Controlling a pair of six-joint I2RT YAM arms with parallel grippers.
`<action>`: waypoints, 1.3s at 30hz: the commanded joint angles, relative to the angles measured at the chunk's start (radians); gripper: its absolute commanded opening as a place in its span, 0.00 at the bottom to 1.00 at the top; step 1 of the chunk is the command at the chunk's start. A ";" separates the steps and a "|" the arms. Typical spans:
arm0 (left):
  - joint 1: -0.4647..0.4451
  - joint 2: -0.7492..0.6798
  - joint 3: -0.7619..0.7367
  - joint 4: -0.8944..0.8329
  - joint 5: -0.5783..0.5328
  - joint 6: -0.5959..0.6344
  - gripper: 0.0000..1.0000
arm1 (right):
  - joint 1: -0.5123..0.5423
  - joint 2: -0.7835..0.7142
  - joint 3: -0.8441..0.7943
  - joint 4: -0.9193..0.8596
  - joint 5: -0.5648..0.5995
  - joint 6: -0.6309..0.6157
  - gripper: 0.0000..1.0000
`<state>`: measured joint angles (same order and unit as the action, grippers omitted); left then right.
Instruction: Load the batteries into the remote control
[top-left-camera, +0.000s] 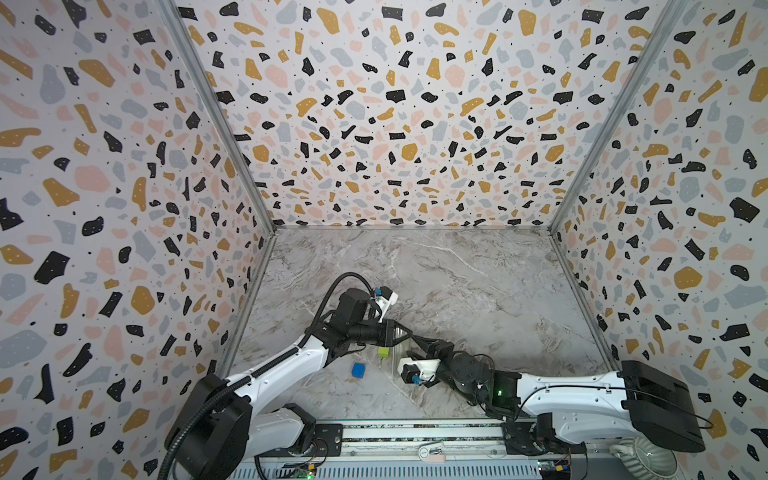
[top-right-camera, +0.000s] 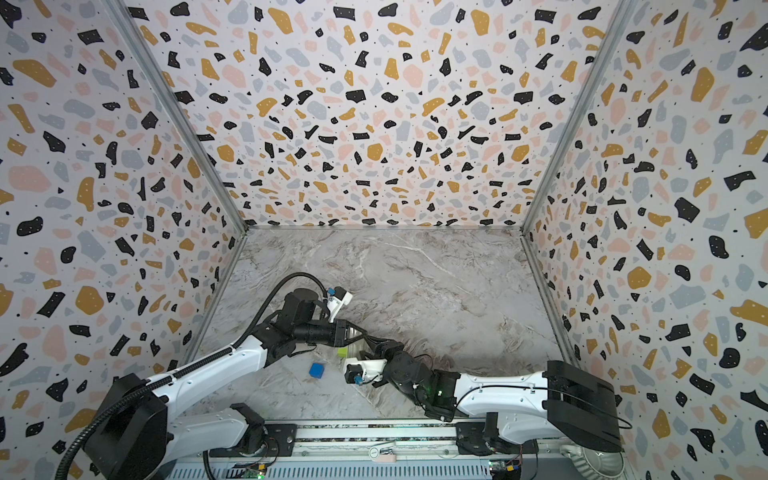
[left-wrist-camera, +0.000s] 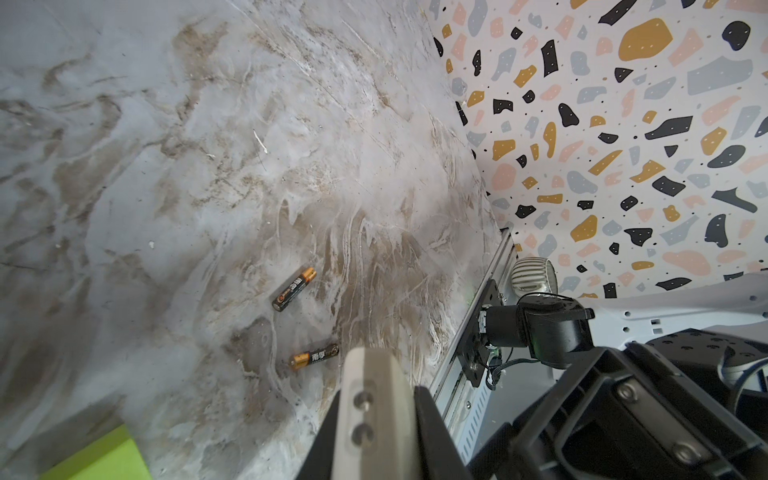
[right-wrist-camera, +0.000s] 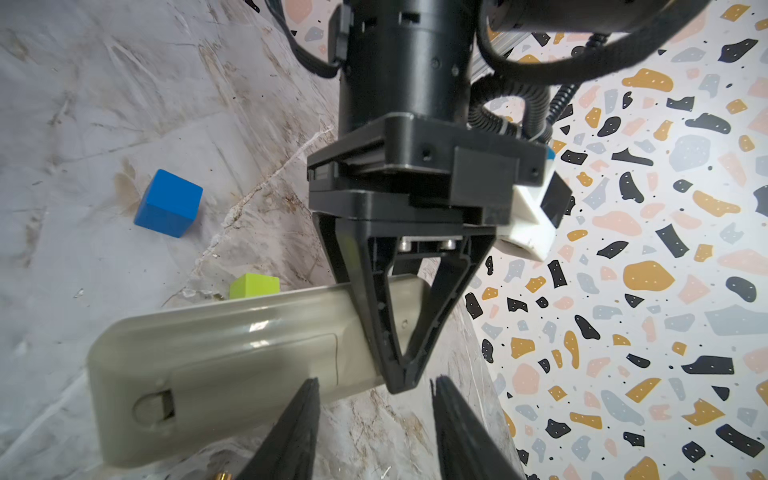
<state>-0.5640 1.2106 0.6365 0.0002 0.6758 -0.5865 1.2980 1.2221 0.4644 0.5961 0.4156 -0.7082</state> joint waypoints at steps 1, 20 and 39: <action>-0.002 -0.003 0.014 0.011 0.032 0.009 0.00 | 0.003 -0.043 -0.002 -0.005 -0.064 0.019 0.52; -0.002 -0.006 0.022 0.007 0.067 0.017 0.00 | 0.003 -0.021 0.010 -0.086 -0.228 0.050 0.63; -0.002 -0.005 0.017 0.001 0.074 0.030 0.00 | 0.003 0.039 0.029 -0.081 -0.123 0.036 0.62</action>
<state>-0.5640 1.2106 0.6365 -0.0059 0.7090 -0.5583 1.3029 1.2491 0.4633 0.5274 0.2337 -0.6754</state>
